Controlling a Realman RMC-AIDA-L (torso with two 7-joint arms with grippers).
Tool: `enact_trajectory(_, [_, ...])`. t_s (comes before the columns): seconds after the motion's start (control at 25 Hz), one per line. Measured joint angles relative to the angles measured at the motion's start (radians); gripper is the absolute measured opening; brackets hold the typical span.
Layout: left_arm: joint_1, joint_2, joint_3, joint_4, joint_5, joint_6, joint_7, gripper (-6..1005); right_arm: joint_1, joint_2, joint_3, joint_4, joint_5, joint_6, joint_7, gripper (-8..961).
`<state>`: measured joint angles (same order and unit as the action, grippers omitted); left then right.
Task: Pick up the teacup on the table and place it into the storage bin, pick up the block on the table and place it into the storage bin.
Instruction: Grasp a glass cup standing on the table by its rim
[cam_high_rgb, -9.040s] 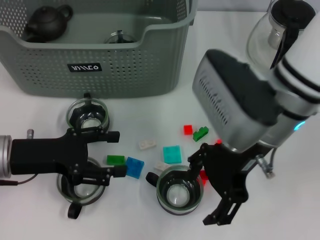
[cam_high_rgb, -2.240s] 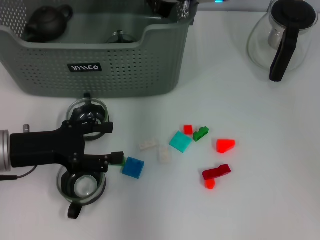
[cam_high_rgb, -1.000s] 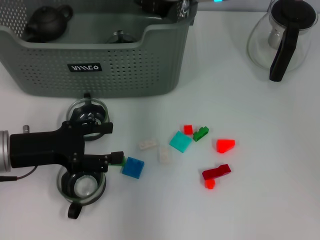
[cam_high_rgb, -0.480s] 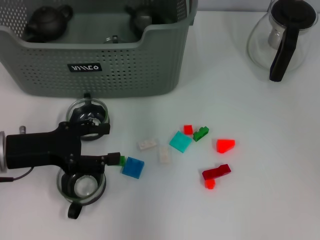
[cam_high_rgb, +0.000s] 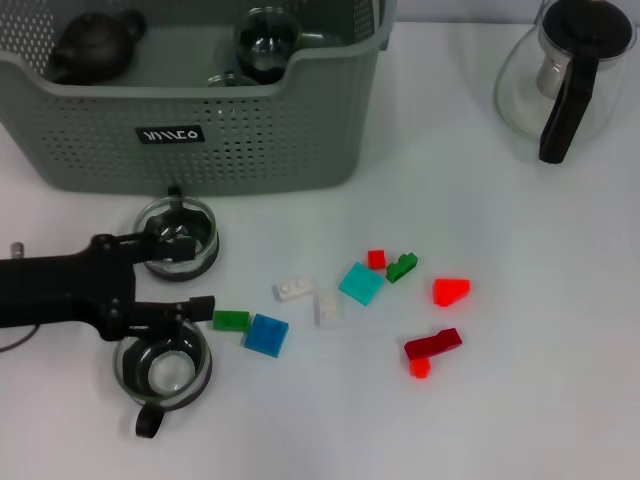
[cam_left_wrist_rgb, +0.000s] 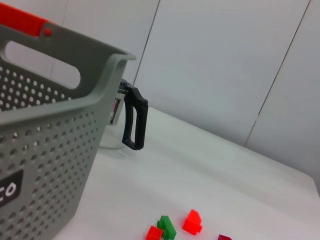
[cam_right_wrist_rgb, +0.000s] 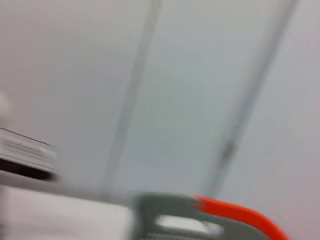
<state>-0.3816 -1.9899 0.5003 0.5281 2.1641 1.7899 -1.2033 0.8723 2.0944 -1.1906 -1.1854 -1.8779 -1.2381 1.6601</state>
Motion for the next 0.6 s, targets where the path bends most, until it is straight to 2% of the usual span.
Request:
enact_trajectory(0.16, [0.0, 0.006, 0.0, 0.032, 0.001, 0.017, -0.001, 877, -0.111, -0.003, 0.074, -0.058, 0.145, -0.257, -0.003, 783])
enact_trajectory(0.36, [-0.005, 0.007, 0.013, 0.132, 0.028, 0.102, -0.029, 878, -0.203, -0.001, 0.113, -0.039, 0.19, -0.465, 0.0, 782])
enact_trajectory(0.6, [-0.018, 0.004, 0.027, 0.27, 0.142, 0.173, -0.087, 878, -0.219, 0.002, 0.106, 0.074, 0.185, -0.629, 0.022, 782])
